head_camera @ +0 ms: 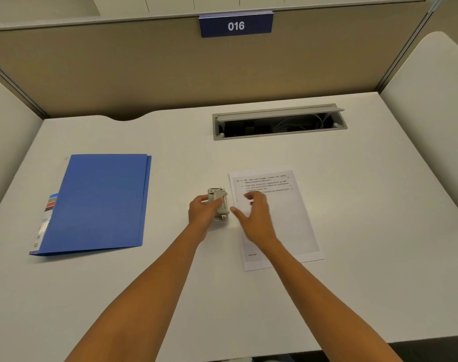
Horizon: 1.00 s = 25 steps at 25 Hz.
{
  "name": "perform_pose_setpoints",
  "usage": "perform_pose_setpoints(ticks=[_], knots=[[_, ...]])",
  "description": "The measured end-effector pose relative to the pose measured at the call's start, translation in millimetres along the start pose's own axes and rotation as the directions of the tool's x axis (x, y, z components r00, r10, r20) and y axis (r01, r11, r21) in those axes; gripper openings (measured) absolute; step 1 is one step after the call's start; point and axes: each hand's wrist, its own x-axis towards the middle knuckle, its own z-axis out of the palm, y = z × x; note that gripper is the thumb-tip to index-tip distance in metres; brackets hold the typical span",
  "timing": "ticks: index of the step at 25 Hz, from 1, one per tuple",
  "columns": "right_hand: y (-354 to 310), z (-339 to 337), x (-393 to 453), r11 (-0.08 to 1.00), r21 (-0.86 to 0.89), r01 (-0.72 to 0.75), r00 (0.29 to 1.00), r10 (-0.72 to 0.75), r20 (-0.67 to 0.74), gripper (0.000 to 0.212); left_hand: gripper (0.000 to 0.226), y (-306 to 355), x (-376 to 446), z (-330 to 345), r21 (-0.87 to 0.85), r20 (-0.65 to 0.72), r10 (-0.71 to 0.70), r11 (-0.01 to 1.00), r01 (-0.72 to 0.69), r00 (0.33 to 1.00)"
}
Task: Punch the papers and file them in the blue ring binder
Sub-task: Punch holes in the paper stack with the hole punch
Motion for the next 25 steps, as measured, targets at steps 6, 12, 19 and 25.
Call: perform_pose_setpoints(ticks=[6,12,19,25], knots=[[43.0,-63.7,29.7,0.864,-0.267,-0.426,0.898,0.367,-0.242,0.081,0.022,-2.9,-0.7,-5.9,0.047,-0.062,-0.014,0.999,0.017,0.998],[58.1,-79.2,36.5,0.704,-0.459,-0.542,0.836,0.506,-0.211,0.104,0.009,-1.6,-5.0,0.7,0.184,-0.206,0.076,0.982,-0.038,0.976],[50.7,-77.4,41.6,0.599,-0.554,-0.578,0.802,0.543,-0.25,0.101,0.019,-2.7,-1.6,2.3,0.331,-0.29,0.107,0.943,-0.005,0.951],[56.2,-71.5,37.5,0.7,-0.405,-0.589,0.802,0.568,-0.185,0.06,0.028,-3.0,0.2,2.7,0.358,-0.295,0.11,0.934,0.003,0.949]])
